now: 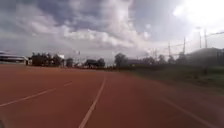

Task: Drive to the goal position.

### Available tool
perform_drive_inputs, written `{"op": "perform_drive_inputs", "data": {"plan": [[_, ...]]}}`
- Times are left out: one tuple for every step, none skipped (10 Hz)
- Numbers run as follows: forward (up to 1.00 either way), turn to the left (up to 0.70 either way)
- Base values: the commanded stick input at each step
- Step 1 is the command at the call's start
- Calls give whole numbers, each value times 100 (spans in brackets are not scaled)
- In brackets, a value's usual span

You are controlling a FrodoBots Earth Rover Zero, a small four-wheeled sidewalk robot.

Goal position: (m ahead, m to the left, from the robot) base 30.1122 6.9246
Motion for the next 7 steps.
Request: {"op": "perform_drive_inputs", "data": {"plan": [[70,0],[70,0],[70,0],[70,0],[70,0],[70,0],[70,0]]}}
